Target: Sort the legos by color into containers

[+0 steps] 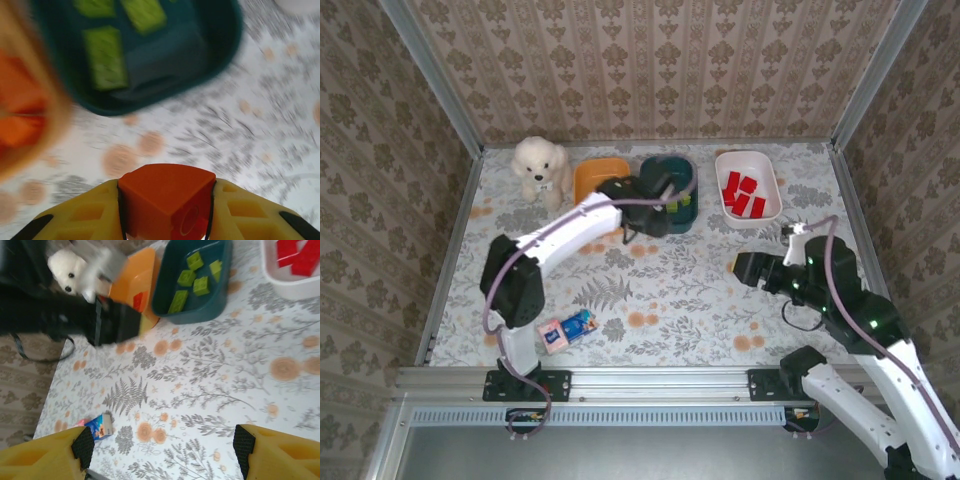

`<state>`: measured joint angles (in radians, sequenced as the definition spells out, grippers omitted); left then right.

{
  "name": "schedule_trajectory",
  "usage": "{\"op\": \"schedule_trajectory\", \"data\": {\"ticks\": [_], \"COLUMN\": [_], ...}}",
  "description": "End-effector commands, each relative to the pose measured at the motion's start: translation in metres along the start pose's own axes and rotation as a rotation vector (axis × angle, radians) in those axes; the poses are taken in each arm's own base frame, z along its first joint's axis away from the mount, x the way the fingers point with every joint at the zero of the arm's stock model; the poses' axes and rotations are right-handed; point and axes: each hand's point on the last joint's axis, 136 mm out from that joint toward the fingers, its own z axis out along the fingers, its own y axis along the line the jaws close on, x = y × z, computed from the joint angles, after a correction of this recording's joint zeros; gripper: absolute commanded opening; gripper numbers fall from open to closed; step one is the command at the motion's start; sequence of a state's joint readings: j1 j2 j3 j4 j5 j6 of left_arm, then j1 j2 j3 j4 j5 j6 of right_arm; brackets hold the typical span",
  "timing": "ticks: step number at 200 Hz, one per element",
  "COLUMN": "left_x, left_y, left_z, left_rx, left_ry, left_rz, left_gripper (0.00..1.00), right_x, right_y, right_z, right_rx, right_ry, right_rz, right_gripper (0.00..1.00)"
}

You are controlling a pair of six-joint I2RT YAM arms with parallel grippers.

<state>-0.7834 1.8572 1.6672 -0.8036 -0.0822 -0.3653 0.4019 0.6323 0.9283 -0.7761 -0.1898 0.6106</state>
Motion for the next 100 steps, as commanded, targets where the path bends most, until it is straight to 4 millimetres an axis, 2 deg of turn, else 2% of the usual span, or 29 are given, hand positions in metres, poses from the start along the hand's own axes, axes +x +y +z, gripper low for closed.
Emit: {"op": "schedule_trajectory", "data": {"ticks": [1, 30, 48, 55, 58, 64, 100], "left_x": [-0.018, -0.050, -0.070, -0.077, -0.080, -0.085, -0.101], "left_y": [0.047, 0.109, 0.135, 0.138, 0.152, 0.161, 0.189], "left_z": [-0.002, 0.012, 0.030, 0.037, 0.040, 0.046, 0.083], "left_rx": [-0.055, -0.086, -0.082, -0.084, -0.097, -0.102, -0.110], "left_ry": [-0.027, -0.083, -0.108, -0.114, -0.119, -0.123, -0.111], "left_rz": [-0.085, -0.235, -0.294, -0.297, -0.321, -0.334, -0.413], "left_gripper": [0.32, 0.32, 0.32, 0.32, 0.32, 0.32, 0.32], "right_x": [0.005, 0.019, 0.006, 0.000, -0.003, -0.009, -0.034], "right_y": [0.023, 0.034, 0.045, 0.049, 0.050, 0.054, 0.071], "right_z": [0.027, 0.064, 0.081, 0.088, 0.091, 0.095, 0.116], "right_rx": [-0.134, -0.200, -0.244, -0.256, -0.260, -0.271, -0.294], "right_ry": [0.092, 0.220, 0.176, 0.156, 0.149, 0.132, -0.014], "right_rz": [0.023, 0.028, 0.009, 0.011, 0.014, 0.015, -0.026], "right_gripper": [0.77, 0.77, 0.77, 0.77, 0.77, 0.77, 0.79]}}
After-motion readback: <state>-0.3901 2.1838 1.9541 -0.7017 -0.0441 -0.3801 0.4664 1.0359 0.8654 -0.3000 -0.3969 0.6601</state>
